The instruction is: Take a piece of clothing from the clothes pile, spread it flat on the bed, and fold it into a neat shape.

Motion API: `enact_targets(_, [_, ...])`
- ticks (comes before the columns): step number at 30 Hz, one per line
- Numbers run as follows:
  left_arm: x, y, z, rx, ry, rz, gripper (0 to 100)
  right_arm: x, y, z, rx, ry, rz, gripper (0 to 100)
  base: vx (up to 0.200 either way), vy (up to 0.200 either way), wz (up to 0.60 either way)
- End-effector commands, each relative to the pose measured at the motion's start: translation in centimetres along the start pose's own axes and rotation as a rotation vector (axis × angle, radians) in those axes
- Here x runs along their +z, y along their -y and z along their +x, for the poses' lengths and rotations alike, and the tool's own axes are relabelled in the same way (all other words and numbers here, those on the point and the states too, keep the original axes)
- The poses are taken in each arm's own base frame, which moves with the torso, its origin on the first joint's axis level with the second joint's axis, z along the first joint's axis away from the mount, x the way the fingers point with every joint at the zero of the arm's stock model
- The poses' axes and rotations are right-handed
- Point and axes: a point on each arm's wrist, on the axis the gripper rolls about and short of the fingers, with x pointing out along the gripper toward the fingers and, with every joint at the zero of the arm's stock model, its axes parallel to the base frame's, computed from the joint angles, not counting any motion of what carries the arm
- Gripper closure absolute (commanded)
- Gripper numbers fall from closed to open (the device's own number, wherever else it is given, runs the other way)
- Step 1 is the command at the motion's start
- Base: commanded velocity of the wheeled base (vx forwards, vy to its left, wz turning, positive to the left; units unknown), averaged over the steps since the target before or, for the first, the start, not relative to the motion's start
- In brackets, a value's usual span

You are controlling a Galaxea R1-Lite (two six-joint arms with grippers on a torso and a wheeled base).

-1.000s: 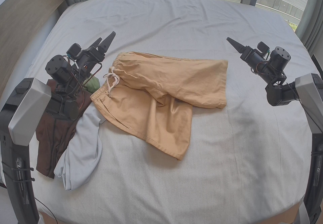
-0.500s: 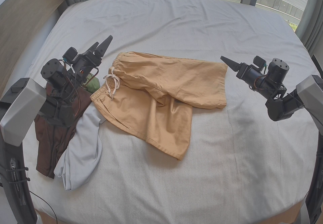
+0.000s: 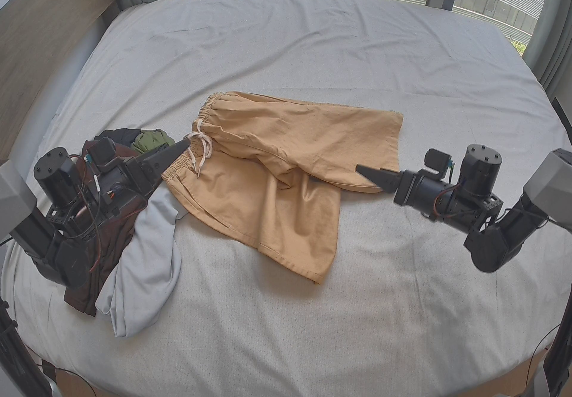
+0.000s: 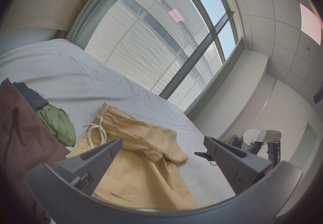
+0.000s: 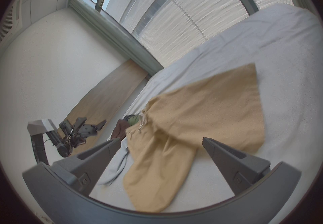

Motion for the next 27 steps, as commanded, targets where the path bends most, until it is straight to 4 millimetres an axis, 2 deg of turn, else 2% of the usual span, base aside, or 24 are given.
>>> enact_targets(1, [0.6,1.7,-1.8,-0.02,-0.013,0.027,0,-2.7,-2.8,-0.1,0.023,-0.078,0.019,0,0.0,0.0,0.0])
enact_targets(5, [-0.2,1.9,-2.0,-0.016,-0.037,0.016,0,-3.9,-2.8,0.2,0.006,-0.104,0.03,0,0.0,0.0,0.0])
enact_targets(11, [-1.9,1.1,-1.6,0.002,-0.078,0.129,0,-5.7,-1.9,0.4,-0.021,-0.154,0.053,0,0.0,0.0,0.0])
enact_targets(15, [-1.7,1.0,-1.4,-0.009,-0.072,0.184,0,-6.9,-1.3,0.9,-0.05,-0.172,0.059,0,0.0,0.0,0.0])
enact_targets(27, [-2.1,1.0,-1.4,-0.014,-0.087,0.168,0,-10.3,0.0,2.4,-0.079,-0.195,0.063,0,0.0,0.0,0.0])
